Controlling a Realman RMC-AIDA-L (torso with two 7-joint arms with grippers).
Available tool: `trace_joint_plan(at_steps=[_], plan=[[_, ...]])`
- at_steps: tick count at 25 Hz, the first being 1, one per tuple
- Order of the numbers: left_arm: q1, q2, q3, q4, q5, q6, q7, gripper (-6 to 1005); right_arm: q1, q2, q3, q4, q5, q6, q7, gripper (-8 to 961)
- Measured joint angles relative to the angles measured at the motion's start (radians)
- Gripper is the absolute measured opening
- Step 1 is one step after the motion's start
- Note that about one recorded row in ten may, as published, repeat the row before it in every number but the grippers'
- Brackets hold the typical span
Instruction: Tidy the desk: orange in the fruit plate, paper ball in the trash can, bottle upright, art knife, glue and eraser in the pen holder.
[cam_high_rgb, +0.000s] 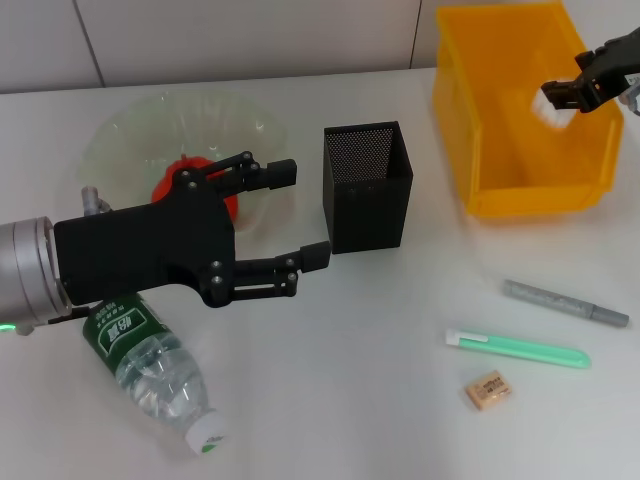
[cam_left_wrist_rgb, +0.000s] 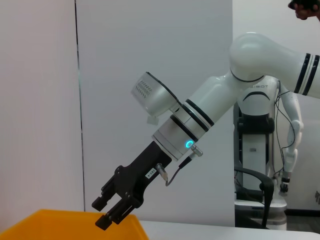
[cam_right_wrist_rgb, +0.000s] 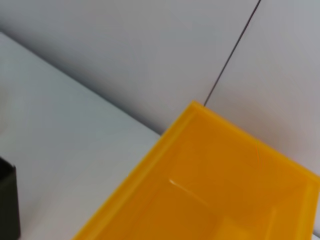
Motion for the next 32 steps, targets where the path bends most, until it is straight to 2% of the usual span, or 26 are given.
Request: trace_joint_plan(at_steps=[11,15,16,17,20,21,22,25,26,32], plan=[[0.003,0.001,0.000,-0.005,0.001,-0.001,0.001,844,-0.019,-0.004,0.009,0.000,0.123,0.027,-0.017,584],[0.005,0.002,0.000,-0.006,0.001,-0.002,0.001,844,-0.065,-0.006,0.041,-0.048,0.317,0.011,-0.098,594],[0.005,0.002,0.000,-0.006,0.001,-0.002,0.001,844,-0.095,-0.005,0.058,-0.076,0.417,0.000,-0.150,597],[0.006,0.002,0.000,-0.006,0.001,-0.002,0.001,844,-0.095,-0.005,0.058,-0.076,0.417,0.000,-0.150,599],[0.008,0.002,0.000,-0.007,-0.004,-0.001,0.002,844,-0.141,-0.007,0.087,-0.107,0.580,-0.049,-0.223,607],[0.008,0.002,0.000,-0.007,-0.004,-0.001,0.002,844,-0.165,-0.007,0.123,-0.113,0.690,-0.108,-0.280,610],[0.009,0.001,0.000,-0.009,-0.005,-0.001,0.006,844,-0.165,-0.007,0.123,-0.113,0.690,-0.108,-0.280,612],[0.013,0.000,0.000,-0.013,-0.006,-0.001,0.017,844,-0.209,-0.002,0.163,-0.102,0.824,-0.209,-0.357,620],[0.015,0.000,-0.001,-0.015,-0.006,-0.001,0.017,844,-0.256,-0.002,0.169,-0.073,0.919,-0.248,-0.427,623],[0.023,0.002,-0.026,-0.027,-0.006,-0.003,0.009,844,-0.319,-0.004,0.215,0.021,1.051,-0.343,-0.586,660]])
